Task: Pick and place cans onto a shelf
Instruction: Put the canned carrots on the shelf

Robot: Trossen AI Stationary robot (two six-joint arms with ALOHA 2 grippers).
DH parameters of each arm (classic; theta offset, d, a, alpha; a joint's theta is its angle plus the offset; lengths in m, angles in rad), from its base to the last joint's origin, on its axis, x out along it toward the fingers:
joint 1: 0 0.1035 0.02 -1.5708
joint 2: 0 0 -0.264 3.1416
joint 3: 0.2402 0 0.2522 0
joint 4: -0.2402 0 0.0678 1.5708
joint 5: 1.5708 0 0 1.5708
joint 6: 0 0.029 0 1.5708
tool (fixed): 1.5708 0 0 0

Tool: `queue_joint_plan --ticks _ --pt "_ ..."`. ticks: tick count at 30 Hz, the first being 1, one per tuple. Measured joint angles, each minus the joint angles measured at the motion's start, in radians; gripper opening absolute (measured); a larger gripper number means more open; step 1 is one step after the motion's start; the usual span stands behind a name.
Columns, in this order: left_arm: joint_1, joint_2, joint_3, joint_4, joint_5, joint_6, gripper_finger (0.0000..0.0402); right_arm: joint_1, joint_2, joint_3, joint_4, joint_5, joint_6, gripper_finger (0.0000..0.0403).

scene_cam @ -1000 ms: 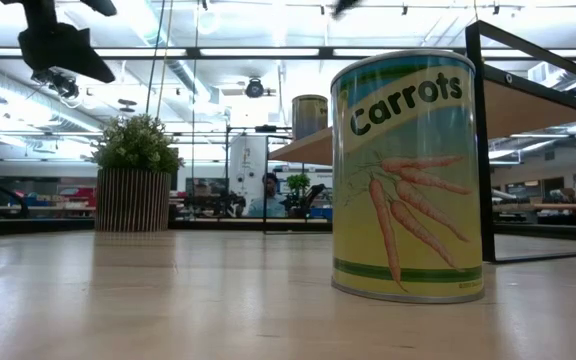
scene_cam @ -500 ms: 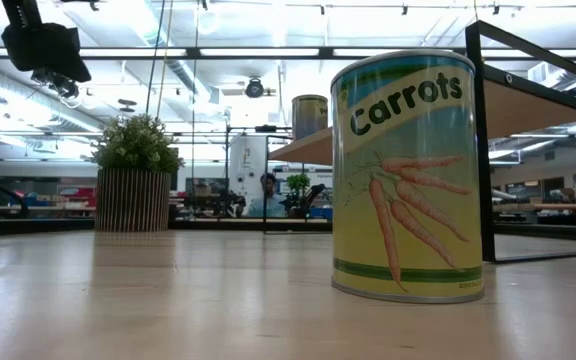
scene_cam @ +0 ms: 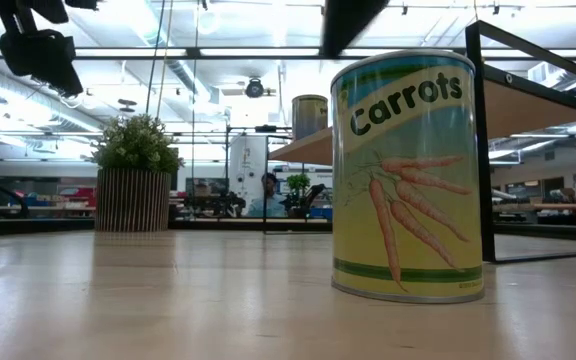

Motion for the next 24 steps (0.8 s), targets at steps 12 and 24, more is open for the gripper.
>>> queue_joint_plan --ticks 12,24 --pt "0.000 0.000 0.000 -0.011 -0.004 -0.002 0.0375 -0.007 0.053 -0.018 -0.061 0.012 -0.007 0.0400" --pt "0.000 0.000 0.000 -0.020 -0.005 0.006 0.0375 -0.040 0.100 -0.028 -0.038 0.015 -0.011 0.0337"
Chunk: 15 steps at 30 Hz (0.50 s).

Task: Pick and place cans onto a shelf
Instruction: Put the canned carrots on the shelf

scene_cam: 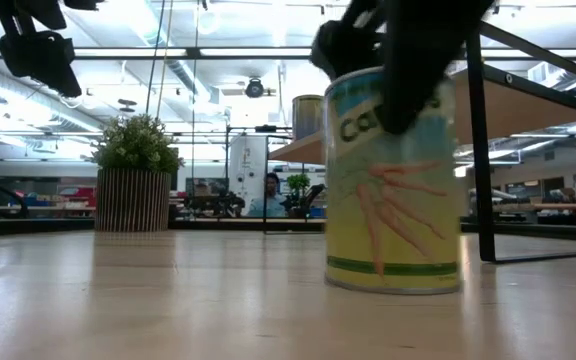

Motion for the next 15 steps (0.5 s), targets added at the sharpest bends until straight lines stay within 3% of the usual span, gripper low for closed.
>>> queue_joint_plan --ticks 3,8,15 --pt "0.000 0.000 0.000 -0.004 -0.015 0.000 0.0375 -0.024 0.002 0.000 0.019 -0.024 0.007 0.0314" --pt "-0.001 -0.011 0.000 -0.002 -0.056 -0.010 0.0375 -0.077 -0.004 0.019 0.012 -0.081 0.061 0.0314" --pt "0.000 -0.027 0.000 -0.005 -0.096 -0.009 0.0375 -0.202 -0.042 0.218 -0.099 0.011 0.167 0.0330"
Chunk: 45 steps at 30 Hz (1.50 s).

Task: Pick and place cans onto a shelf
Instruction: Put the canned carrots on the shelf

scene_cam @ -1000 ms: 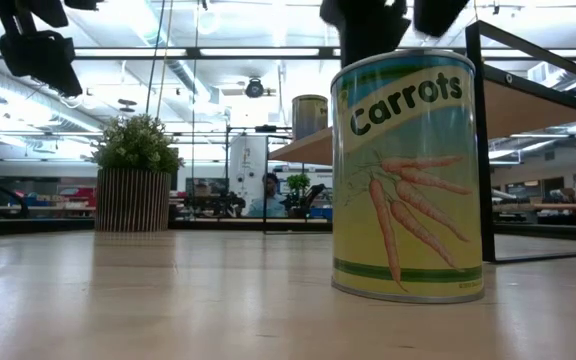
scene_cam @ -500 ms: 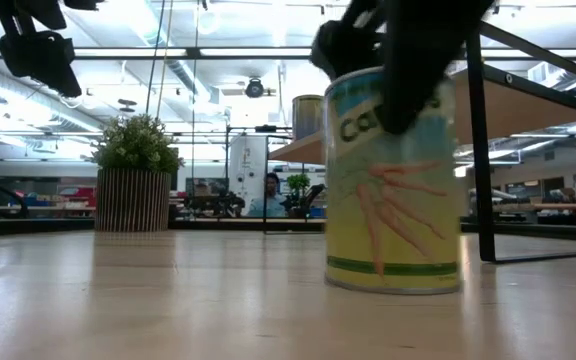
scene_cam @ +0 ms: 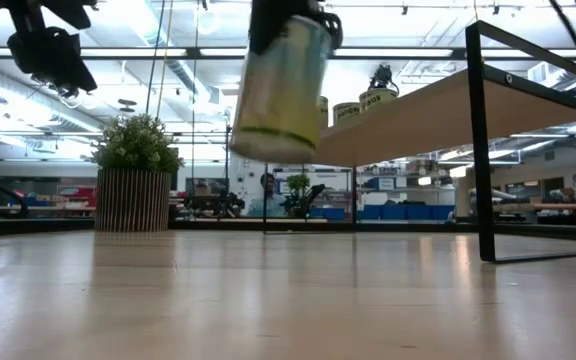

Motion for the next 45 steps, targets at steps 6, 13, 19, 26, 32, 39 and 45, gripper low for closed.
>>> queue_joint_plan --ticks 6,13,19,26,32,39,45 --pt "0.000 -0.006 0.000 -0.002 -0.023 -0.005 0.0375 -0.116 -0.012 0.211 -0.174 0.104 0.024 0.0322" --pt "0.000 -0.006 0.000 -0.001 -0.031 -0.022 0.0375 -0.238 -0.077 0.177 -0.197 0.065 0.002 0.0323" --pt "0.000 -0.006 0.000 -0.001 -0.031 -0.027 0.0375 -0.283 -0.112 0.195 -0.203 0.098 -0.060 0.0324" --pt "0.000 -0.006 0.000 -0.001 -0.031 -0.027 0.0375 -0.371 -0.170 0.195 -0.233 0.098 -0.111 0.0324" --pt "0.000 -0.006 0.000 -0.001 -0.037 -0.027 0.0375 -0.458 -0.179 0.182 -0.321 0.064 -0.147 0.0324" --pt "0.000 -0.006 0.000 0.000 -0.043 -0.034 0.0375 -0.507 -0.178 0.143 -0.309 0.047 -0.159 0.0325" --pt "0.000 -0.006 0.000 0.000 -0.043 -0.035 0.0375 -0.522 -0.177 0.098 -0.302 0.036 -0.170 0.0333"
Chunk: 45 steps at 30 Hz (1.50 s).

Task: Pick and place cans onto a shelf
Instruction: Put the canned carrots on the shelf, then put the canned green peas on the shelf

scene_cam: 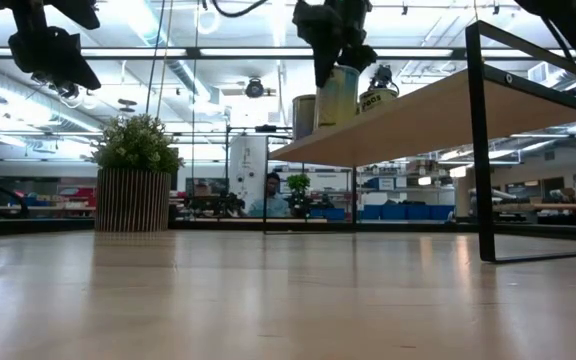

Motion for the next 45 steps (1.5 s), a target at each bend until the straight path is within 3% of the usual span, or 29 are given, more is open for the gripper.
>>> queue_joint_plan --ticks 12,17,23,36,41,45 --pt "0.000 0.000 0.000 0.000 0.000 -0.018 0.0375 0.009 0.000 -0.027 0.040 0.047 -0.042 0.0384" --pt "0.000 0.000 0.000 0.000 0.000 -0.018 0.0375 0.024 -0.006 -0.027 0.052 0.074 -0.042 0.0384" --pt "0.000 0.000 0.000 0.000 0.000 -0.019 0.0375 0.051 -0.021 -0.025 0.049 0.238 -0.095 0.0384" --pt "0.000 0.000 0.000 0.023 0.001 -0.019 0.0375 0.043 -0.021 -0.025 0.112 0.339 -0.114 0.0382" --pt "0.000 0.000 0.000 0.031 0.000 -0.020 0.0375 0.067 -0.030 0.042 0.085 0.318 -0.105 0.0367" --pt "0.000 0.000 0.000 0.031 0.000 -0.018 0.0375 0.125 -0.054 0.083 -0.008 0.278 -0.250 0.0357"
